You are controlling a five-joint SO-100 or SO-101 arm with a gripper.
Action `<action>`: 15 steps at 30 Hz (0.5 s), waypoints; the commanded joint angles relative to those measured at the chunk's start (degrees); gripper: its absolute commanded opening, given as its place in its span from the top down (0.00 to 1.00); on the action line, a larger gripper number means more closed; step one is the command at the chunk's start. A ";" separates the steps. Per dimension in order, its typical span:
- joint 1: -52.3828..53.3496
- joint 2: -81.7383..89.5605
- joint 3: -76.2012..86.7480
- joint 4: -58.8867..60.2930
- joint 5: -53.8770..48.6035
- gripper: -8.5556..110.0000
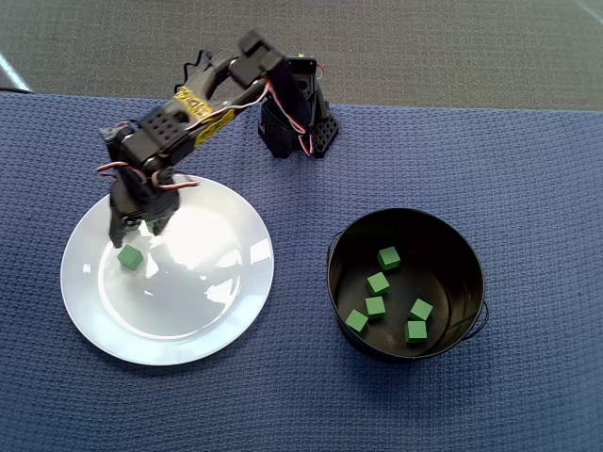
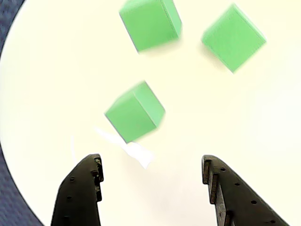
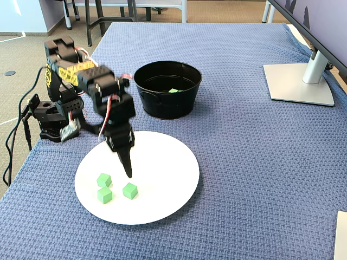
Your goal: Pick up the green cubes from the white plate and place them in the black recipient
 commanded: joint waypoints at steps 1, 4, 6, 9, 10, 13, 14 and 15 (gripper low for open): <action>1.41 -3.34 -8.09 1.05 -2.81 0.74; 0.97 -8.17 -13.27 2.72 -7.73 0.74; 0.62 -10.37 -16.26 3.43 -12.39 0.74; -0.09 -12.39 -18.28 3.60 -19.78 0.74; -0.62 -12.83 -18.37 3.78 -22.68 0.74; -1.05 -13.62 -18.54 3.96 -28.13 0.74; -1.14 -13.80 -18.54 3.96 -29.79 0.74; -1.14 -13.97 -18.28 3.96 -31.29 0.74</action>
